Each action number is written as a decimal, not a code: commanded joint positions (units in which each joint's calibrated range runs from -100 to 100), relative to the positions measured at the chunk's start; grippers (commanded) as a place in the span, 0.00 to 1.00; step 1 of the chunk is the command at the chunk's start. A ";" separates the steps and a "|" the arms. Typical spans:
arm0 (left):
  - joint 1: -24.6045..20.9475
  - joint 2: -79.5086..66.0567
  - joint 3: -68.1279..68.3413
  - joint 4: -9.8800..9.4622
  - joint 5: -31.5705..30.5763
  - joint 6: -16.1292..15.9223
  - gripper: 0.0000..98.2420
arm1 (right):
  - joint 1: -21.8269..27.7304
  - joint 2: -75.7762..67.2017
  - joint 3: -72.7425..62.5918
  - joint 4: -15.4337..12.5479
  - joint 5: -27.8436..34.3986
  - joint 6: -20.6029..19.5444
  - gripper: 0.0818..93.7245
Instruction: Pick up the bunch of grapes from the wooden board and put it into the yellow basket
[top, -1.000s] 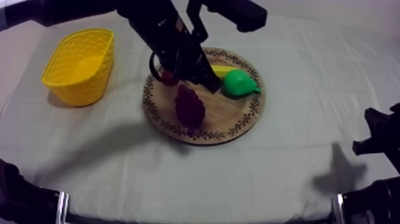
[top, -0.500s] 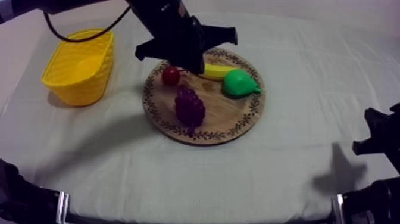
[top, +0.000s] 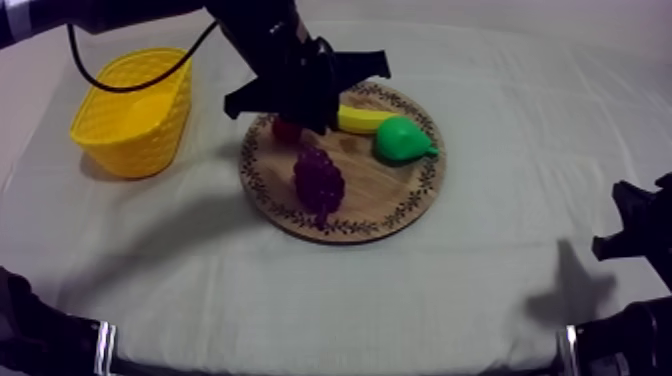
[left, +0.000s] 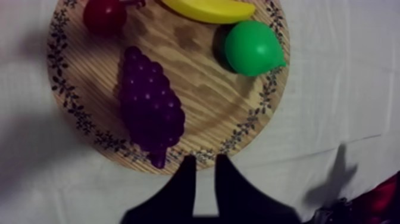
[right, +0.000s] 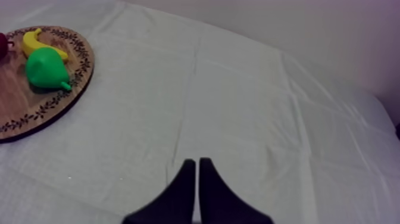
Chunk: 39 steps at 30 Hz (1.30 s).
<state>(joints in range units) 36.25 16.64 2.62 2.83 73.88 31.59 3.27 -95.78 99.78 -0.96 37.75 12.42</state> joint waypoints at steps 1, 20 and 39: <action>-0.47 -0.14 0.75 1.15 -0.15 -0.89 0.43 | 0.03 0.02 -0.01 0.00 -0.01 0.01 0.00; -1.56 0.02 4.41 1.53 -1.76 -0.14 0.77 | 0.03 0.02 -0.01 0.00 -0.01 0.01 0.00; -1.75 15.14 2.28 3.16 -5.60 -1.79 0.76 | 0.03 0.02 -0.01 0.00 -0.01 0.01 0.00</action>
<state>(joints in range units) 34.47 30.56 5.53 5.98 68.03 29.87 3.27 -95.78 99.78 -0.96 37.75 12.42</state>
